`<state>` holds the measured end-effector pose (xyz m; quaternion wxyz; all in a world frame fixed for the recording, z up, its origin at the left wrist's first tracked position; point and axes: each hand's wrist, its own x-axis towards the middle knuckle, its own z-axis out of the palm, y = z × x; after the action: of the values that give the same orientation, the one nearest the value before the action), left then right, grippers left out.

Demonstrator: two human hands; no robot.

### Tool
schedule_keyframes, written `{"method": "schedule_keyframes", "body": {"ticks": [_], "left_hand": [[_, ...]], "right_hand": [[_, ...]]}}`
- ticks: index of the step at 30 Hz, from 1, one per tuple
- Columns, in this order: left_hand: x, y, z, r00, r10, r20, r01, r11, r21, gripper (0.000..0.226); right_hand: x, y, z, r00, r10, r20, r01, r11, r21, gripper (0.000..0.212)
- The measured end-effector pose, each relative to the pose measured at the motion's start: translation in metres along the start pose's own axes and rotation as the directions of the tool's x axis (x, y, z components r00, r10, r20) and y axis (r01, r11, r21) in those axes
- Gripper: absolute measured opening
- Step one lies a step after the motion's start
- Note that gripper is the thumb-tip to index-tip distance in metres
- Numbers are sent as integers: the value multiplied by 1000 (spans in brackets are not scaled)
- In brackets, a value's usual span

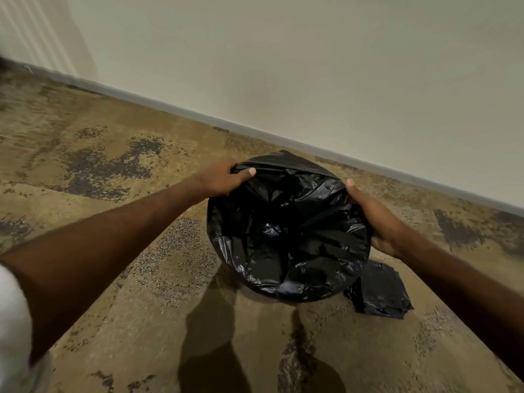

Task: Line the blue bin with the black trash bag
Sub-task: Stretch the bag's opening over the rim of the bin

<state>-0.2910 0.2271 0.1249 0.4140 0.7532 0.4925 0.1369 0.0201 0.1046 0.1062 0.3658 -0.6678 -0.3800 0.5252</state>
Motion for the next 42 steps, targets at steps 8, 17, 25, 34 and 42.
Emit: {"method": "schedule_keyframes", "body": {"ticks": [8,17,25,34,42], "left_hand": [[5,-14,15,987,126,-97,-102,970,222,85],[2,-24,23,981,118,-157,-99,987,127,114],[4,-18,24,985,107,-135,-86,985,148,124],[-2,-14,25,985,124,-120,-95,970,223,133],[24,-6,-2,946,-2,-324,-6,1000,-23,51]], "right_hand": [[38,-52,33,790,-536,298,486,252,-837,46],[87,-73,41,846,-522,107,457,607,-650,23],[109,-80,23,963,-258,78,270,916,-296,21],[140,-93,36,994,-85,-64,49,899,-435,34],[135,-93,39,918,-380,111,366,708,-605,27]]}}
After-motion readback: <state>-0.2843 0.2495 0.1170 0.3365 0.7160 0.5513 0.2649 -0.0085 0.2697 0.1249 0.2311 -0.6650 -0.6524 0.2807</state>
